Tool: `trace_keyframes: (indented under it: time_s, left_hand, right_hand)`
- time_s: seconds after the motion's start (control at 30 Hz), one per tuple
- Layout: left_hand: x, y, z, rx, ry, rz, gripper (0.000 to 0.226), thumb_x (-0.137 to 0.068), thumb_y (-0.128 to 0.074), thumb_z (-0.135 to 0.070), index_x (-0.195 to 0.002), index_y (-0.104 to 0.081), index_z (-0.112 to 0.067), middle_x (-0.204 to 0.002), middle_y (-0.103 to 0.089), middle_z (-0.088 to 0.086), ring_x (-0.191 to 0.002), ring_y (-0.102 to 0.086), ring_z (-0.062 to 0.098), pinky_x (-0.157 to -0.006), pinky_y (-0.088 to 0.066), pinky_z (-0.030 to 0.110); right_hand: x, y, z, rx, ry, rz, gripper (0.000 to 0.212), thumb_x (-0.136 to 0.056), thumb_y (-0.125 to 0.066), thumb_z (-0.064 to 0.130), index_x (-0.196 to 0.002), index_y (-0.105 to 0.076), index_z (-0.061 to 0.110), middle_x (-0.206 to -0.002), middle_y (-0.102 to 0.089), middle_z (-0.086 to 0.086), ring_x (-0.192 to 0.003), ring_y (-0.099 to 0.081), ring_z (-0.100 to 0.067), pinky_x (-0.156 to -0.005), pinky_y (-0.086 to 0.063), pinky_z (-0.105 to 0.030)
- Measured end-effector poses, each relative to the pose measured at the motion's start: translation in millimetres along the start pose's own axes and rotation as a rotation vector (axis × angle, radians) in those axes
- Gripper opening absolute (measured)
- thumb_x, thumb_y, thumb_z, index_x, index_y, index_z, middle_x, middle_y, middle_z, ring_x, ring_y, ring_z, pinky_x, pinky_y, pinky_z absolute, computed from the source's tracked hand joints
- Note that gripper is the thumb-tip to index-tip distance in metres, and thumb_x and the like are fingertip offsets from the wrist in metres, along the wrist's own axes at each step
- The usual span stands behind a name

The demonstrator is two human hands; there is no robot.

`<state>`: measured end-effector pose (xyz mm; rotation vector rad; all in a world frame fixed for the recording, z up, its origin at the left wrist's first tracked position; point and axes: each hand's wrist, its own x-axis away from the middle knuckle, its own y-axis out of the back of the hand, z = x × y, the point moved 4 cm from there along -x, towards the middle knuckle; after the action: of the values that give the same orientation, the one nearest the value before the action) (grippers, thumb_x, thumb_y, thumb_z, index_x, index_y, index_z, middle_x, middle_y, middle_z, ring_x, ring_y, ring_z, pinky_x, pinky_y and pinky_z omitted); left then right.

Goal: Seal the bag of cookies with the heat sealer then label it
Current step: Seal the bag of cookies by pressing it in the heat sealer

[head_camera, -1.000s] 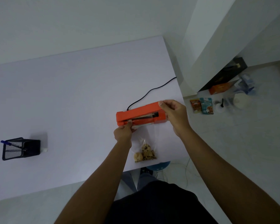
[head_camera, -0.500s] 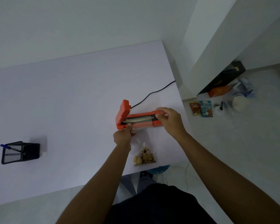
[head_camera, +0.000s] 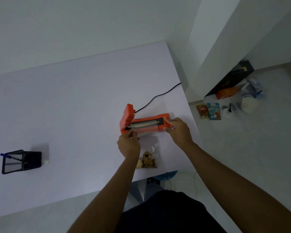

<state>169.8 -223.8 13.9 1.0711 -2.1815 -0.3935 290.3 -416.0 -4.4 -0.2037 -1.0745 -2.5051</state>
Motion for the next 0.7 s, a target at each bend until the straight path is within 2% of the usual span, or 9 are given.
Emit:
trace_keyframes:
  time_s: [0.07, 0.13, 0.2, 0.3, 0.47, 0.53, 0.6, 0.63, 0.7]
  left_hand:
    - [1, 0, -1, -0.06, -0.063, -0.008, 0.016, -0.094, -0.062, -0.022, -0.104, -0.075, -0.019, -0.081, -0.075, 0.001, -0.067, -0.07, 0.012, -0.057, -0.042, 0.011]
    - [1, -1, -2, -0.118, -0.13, -0.015, 0.016, -0.095, -0.062, -0.022, -0.102, -0.075, -0.02, -0.081, -0.075, 0.0, -0.068, -0.07, 0.015, -0.064, -0.053, 0.021]
    - [1, 0, -1, -0.158, -0.186, -0.023, 0.015, -0.095, -0.062, -0.021, -0.101, -0.075, -0.019, -0.083, -0.075, 0.0, -0.069, -0.069, 0.015, -0.072, -0.058, 0.027]
    - [3, 2, -3, -0.175, -0.244, -0.023, 0.014, -0.095, -0.063, -0.021, -0.101, -0.075, -0.017, -0.085, -0.075, -0.001, -0.067, -0.066, 0.012, -0.072, -0.055, 0.023]
    - [8, 1, -16, -0.08, -0.323, 0.018, 0.019, -0.093, -0.065, -0.025, -0.109, -0.074, -0.019, -0.091, -0.069, -0.012, -0.073, -0.063, 0.005, -0.074, -0.037, 0.001]
    - [15, 7, -19, -0.032, -0.377, 0.052, 0.018, -0.093, -0.064, -0.022, -0.107, -0.074, -0.017, -0.095, -0.073, -0.009, -0.076, -0.064, 0.003, -0.079, -0.045, 0.006]
    - [16, 6, -25, 0.014, -0.404, 0.087, 0.017, -0.093, -0.065, -0.02, -0.105, -0.075, -0.014, -0.096, -0.075, -0.003, -0.08, -0.068, 0.008, -0.084, -0.054, 0.018]
    - [17, 7, -27, 0.036, -0.415, 0.099, 0.016, -0.093, -0.065, -0.02, -0.104, -0.075, -0.012, -0.094, -0.075, -0.003, -0.08, -0.069, 0.008, -0.083, -0.055, 0.019]
    - [20, 11, -34, 0.086, -0.432, 0.123, 0.014, -0.093, -0.065, -0.019, -0.1, -0.074, -0.012, -0.09, -0.074, -0.004, -0.08, -0.068, 0.003, -0.078, -0.053, 0.011]
  right_hand:
    - [0, 0, 0, 0.007, 0.006, -0.009, 0.053, -0.087, -0.076, 0.02, -0.137, -0.059, 0.021, -0.098, -0.056, 0.0, -0.093, -0.061, -0.02, -0.087, -0.054, -0.034]
    - [-1, 0, 0, 0.007, 0.01, -0.021, 0.052, -0.086, -0.076, 0.019, -0.136, -0.059, 0.02, -0.097, -0.056, 0.0, -0.093, -0.061, -0.02, -0.087, -0.054, -0.035]
    - [-1, -1, 1, 0.013, 0.013, -0.025, 0.052, -0.087, -0.075, 0.02, -0.136, -0.059, 0.02, -0.099, -0.058, -0.002, -0.094, -0.062, -0.021, -0.087, -0.053, -0.033]
    - [-3, -2, -1, 0.02, 0.009, -0.025, 0.052, -0.087, -0.075, 0.021, -0.136, -0.059, 0.022, -0.102, -0.062, -0.007, -0.095, -0.063, -0.023, -0.087, -0.054, -0.035]
    - [-7, -1, -4, 0.026, -0.007, -0.021, 0.051, -0.087, -0.075, 0.022, -0.136, -0.06, 0.022, -0.103, -0.063, -0.008, -0.094, -0.062, -0.022, -0.088, -0.055, -0.036]
    - [0, -3, -1, 0.031, 0.0, -0.026, 0.051, -0.087, -0.075, 0.022, -0.136, -0.059, 0.022, -0.104, -0.063, -0.008, -0.094, -0.061, -0.021, -0.086, -0.054, -0.034]
    - [-2, -3, -2, 0.026, 0.002, -0.022, 0.051, -0.087, -0.075, 0.023, -0.136, -0.06, 0.023, -0.102, -0.062, -0.007, -0.092, -0.06, -0.019, -0.083, -0.051, -0.03]
    - [-3, -4, -3, 0.026, 0.005, -0.019, 0.051, -0.087, -0.076, 0.023, -0.135, -0.06, 0.024, -0.1, -0.061, -0.005, -0.09, -0.059, -0.018, -0.08, -0.049, -0.029]
    - [-4, -2, -4, 0.033, 0.009, -0.008, 0.05, -0.087, -0.076, 0.021, -0.135, -0.061, 0.025, -0.094, -0.057, -0.003, -0.087, -0.058, -0.018, -0.077, -0.045, -0.027]
